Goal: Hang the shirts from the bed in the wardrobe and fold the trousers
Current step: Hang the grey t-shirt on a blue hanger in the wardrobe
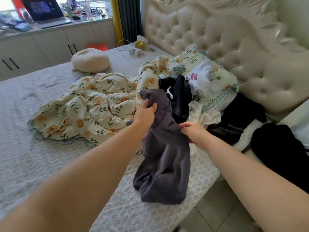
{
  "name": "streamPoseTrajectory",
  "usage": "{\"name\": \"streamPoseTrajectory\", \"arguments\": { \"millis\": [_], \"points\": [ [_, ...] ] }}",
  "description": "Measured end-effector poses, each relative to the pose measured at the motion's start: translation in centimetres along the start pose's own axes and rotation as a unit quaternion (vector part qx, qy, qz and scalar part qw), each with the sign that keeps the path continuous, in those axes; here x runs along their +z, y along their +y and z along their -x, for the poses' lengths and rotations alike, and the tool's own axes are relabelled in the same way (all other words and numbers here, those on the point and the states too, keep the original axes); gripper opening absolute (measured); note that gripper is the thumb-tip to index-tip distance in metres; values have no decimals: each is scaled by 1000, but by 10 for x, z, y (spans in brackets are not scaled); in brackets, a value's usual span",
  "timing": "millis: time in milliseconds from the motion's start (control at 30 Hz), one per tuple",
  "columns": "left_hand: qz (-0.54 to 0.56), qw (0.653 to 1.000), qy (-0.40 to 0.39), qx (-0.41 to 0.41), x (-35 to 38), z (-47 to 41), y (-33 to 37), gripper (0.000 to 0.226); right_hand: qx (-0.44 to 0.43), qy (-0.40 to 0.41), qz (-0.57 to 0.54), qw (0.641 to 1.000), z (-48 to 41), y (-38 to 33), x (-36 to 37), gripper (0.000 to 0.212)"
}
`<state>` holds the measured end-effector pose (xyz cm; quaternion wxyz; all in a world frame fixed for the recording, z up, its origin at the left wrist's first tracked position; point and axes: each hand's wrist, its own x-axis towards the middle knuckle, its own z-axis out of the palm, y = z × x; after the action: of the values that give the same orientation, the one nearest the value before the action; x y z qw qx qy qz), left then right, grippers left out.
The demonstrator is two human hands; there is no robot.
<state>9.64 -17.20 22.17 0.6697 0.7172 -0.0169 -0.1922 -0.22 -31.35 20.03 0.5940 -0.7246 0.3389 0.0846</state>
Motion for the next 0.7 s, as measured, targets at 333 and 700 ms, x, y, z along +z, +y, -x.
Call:
{"name": "streamPoseTrajectory", "arguments": {
  "millis": [333, 700],
  "points": [
    [124, 979, -21, -159, -7, 15, -16, 31, 167, 41, -204, 964, -4, -12, 23, 76],
    [9, 968, -109, -225, -37, 22, -34, 24, 155, 96, -312, 932, -18, -7, 32, 19]
  ]
}}
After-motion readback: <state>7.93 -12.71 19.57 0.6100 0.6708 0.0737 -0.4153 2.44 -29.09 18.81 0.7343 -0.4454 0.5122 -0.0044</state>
